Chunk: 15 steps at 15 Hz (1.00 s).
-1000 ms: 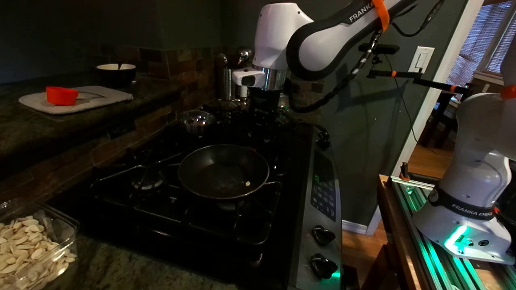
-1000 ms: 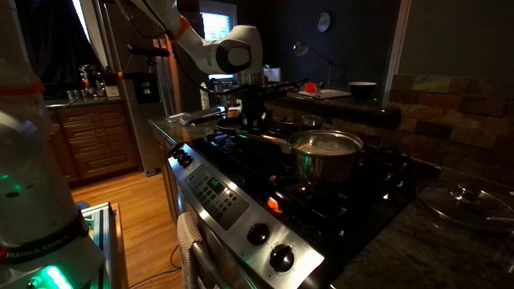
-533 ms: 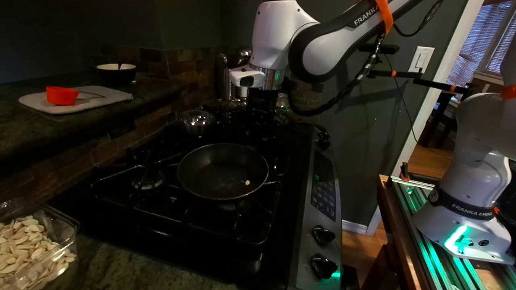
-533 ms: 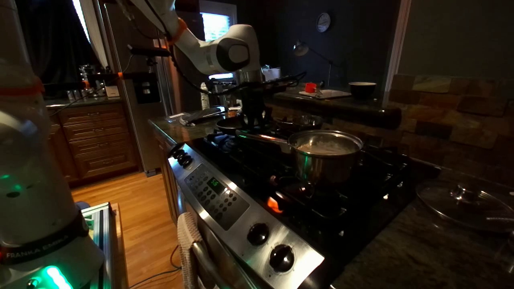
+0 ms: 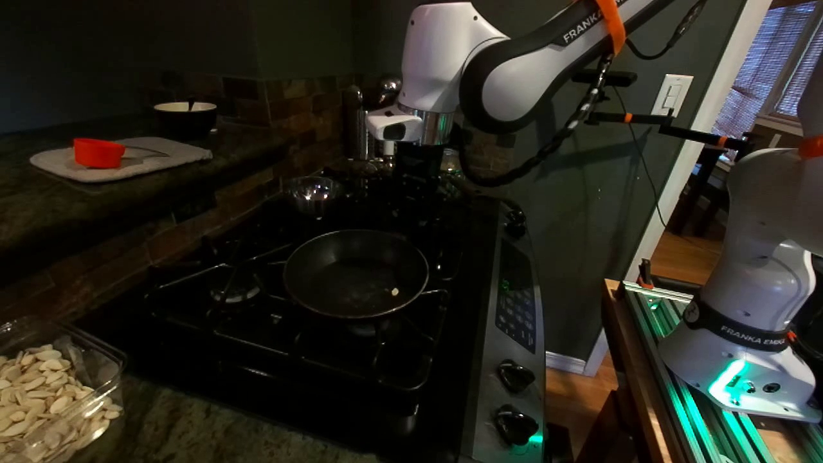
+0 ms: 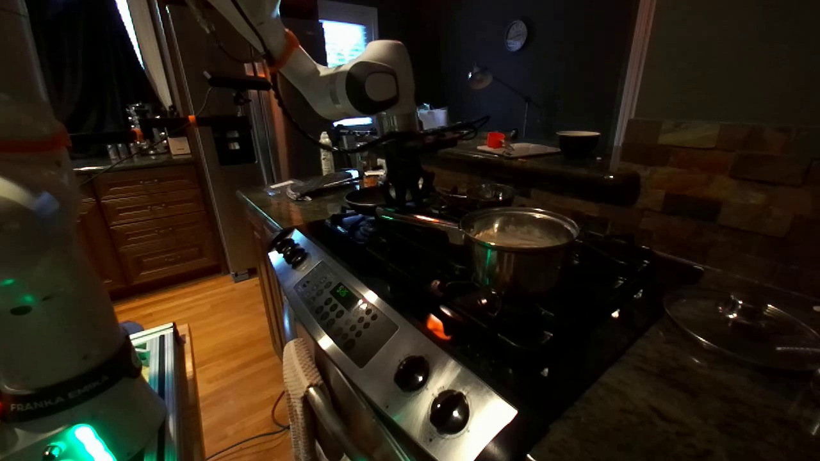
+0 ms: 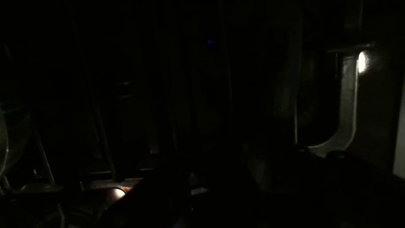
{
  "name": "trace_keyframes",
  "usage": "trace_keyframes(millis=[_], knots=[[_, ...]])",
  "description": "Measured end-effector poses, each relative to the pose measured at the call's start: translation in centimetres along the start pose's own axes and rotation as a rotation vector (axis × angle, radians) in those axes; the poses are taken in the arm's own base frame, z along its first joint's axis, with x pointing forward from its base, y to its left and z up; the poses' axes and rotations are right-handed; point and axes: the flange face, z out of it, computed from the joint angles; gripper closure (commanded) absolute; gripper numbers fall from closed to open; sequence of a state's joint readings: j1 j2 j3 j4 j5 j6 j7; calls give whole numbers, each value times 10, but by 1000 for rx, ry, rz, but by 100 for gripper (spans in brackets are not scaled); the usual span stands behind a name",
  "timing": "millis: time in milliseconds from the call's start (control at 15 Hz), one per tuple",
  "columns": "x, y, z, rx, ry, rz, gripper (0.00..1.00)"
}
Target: Move the pan forward
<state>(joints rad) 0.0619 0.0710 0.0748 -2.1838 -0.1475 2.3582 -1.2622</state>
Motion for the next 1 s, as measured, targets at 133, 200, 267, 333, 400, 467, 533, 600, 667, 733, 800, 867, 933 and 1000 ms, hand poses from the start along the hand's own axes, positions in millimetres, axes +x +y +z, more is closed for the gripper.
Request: trace_keyframes(millis=[133, 200, 267, 333, 400, 467, 533, 600, 667, 733, 800, 867, 933, 1000], knots=[[-2, 0, 2, 2, -1, -54, 92], [-3, 1, 2, 3, -1, -86, 92], [-4, 2, 2, 2, -1, -120, 92], [-6, 3, 1, 1, -1, -156, 92], [-6, 4, 1, 0, -1, -198, 92], [-6, 5, 1, -1, -1, -243, 92], [-5, 6, 2, -1, -1, -288, 92], [-4, 7, 2, -2, 0, -327, 92], [-3, 8, 2, -3, 0, -360, 92], [-3, 10, 2, -5, 0, -378, 92], [-2, 12, 3, -7, 1, -390, 92], [-2, 14, 3, -9, 2, -394, 92], [-1, 16, 4, -13, 2, -394, 92], [-1, 18, 4, -17, 3, -394, 92]])
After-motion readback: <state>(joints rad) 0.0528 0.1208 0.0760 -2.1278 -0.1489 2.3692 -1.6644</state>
